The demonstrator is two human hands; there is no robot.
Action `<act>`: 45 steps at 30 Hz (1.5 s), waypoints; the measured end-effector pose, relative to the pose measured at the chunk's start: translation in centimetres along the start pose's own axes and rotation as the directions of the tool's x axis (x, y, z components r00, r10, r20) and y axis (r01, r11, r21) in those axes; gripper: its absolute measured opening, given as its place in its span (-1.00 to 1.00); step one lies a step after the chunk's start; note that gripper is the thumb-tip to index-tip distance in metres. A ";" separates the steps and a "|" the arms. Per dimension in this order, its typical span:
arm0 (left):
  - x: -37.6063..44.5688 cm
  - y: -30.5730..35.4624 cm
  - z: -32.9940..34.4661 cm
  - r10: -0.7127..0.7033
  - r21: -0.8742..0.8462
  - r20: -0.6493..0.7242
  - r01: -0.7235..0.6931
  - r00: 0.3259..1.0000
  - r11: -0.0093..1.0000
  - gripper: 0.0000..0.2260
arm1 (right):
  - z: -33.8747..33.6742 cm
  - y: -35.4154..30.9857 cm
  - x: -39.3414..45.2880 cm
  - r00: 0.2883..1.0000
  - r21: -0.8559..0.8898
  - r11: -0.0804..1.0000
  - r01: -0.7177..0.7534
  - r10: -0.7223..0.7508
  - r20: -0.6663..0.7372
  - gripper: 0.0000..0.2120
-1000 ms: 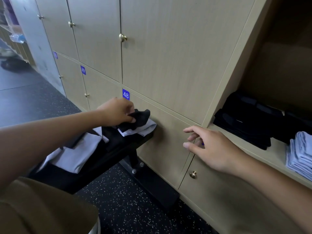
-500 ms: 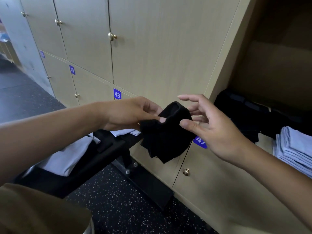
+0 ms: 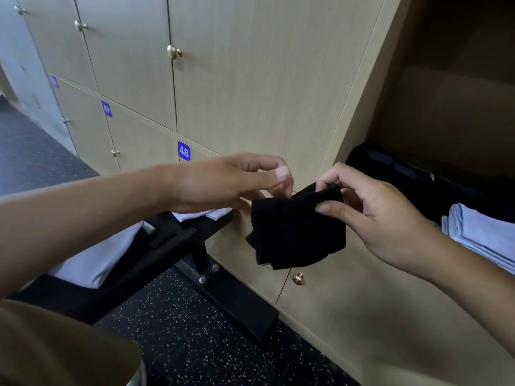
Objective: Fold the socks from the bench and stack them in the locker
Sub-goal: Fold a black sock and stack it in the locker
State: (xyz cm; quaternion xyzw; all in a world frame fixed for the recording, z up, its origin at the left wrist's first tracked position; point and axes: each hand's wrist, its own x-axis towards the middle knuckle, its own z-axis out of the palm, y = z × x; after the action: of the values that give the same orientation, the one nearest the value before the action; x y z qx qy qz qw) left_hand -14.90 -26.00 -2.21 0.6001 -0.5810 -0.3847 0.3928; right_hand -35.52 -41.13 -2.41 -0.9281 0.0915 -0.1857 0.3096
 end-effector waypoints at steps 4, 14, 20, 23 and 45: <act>-0.3 0.4 0.6 0.050 0.135 0.006 -0.050 0.999 0.990 -0.61 | -0.1 0.4 -0.5 0.999 0.009 1.000 -0.013 0.014 -0.030 -0.93; 0.3 1.5 1.6 0.024 0.227 -0.106 0.001 0.994 0.974 -0.83 | -0.1 0.8 -1.3 0.994 0.071 0.996 -0.050 0.057 -0.090 -0.90; 0.8 1.5 1.9 0.065 0.309 -0.148 -0.016 0.987 0.951 -0.87 | -0.6 1.1 -1.5 0.999 -0.182 0.982 0.045 -0.048 -0.013 -0.95; 1.0 1.2 2.1 0.080 0.341 -0.153 -0.023 0.985 0.940 -0.93 | -0.8 1.2 -1.6 0.993 -0.271 0.958 0.099 -0.079 0.083 -0.92; 1.8 -1.1 2.4 0.060 0.263 -0.111 -0.029 0.992 0.964 -0.79 | -0.7 1.7 -2.1 0.983 -0.038 0.992 -0.123 0.117 -0.138 -0.89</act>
State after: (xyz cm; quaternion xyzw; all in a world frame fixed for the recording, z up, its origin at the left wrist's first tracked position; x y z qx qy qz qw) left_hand -16.61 -27.89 -4.13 0.6552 -0.6156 -0.2596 0.3526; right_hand -37.84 -42.23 -3.54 -0.9130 0.1725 -0.2272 0.2918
